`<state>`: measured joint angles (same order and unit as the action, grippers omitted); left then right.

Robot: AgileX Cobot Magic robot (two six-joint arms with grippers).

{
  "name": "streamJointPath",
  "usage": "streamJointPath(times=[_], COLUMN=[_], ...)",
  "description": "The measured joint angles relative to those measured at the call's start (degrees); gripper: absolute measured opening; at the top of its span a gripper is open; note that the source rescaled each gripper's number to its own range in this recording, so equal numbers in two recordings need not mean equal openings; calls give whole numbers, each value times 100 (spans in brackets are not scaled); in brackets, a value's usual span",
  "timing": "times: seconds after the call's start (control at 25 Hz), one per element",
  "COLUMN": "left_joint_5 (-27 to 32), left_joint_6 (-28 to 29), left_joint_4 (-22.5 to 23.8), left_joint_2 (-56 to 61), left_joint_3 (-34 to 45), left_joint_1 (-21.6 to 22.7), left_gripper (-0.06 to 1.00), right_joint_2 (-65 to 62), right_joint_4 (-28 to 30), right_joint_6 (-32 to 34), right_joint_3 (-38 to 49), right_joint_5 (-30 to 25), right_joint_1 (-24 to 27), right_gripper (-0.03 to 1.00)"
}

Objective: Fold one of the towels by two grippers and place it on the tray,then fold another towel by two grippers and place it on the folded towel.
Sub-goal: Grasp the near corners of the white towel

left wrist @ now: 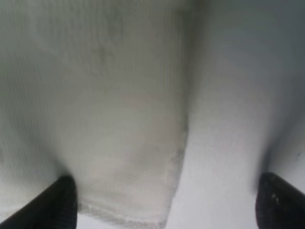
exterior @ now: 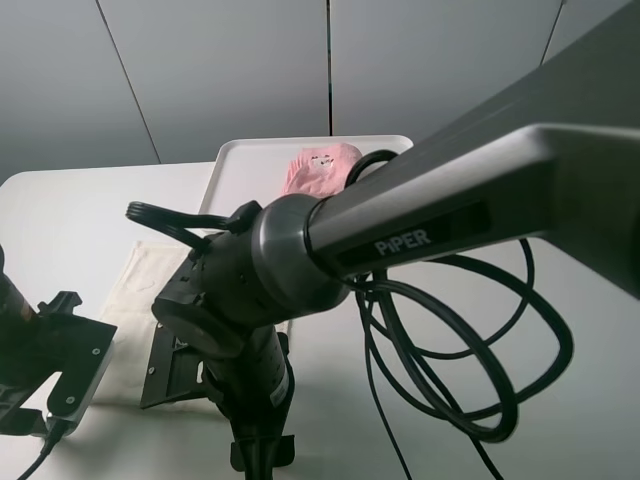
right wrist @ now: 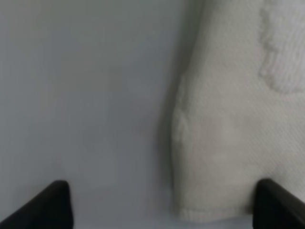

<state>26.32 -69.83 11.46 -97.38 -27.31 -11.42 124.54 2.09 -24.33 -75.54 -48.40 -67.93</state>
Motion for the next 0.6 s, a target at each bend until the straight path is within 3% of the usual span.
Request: streamJointPath(times=[0.6], left_joint_5=[-10], left_joint_6=[0], left_joint_4=[0], left_joint_2=[0], left_joint_3=[0], left_joint_1=[0], left_gripper=[98], right_joint_2=[-168], right_joint_4=[-104], right_joint_6=[14], right_joint_3=[0], right_joint_5=[56], right_joint_1=[0], right_gripper=[82])
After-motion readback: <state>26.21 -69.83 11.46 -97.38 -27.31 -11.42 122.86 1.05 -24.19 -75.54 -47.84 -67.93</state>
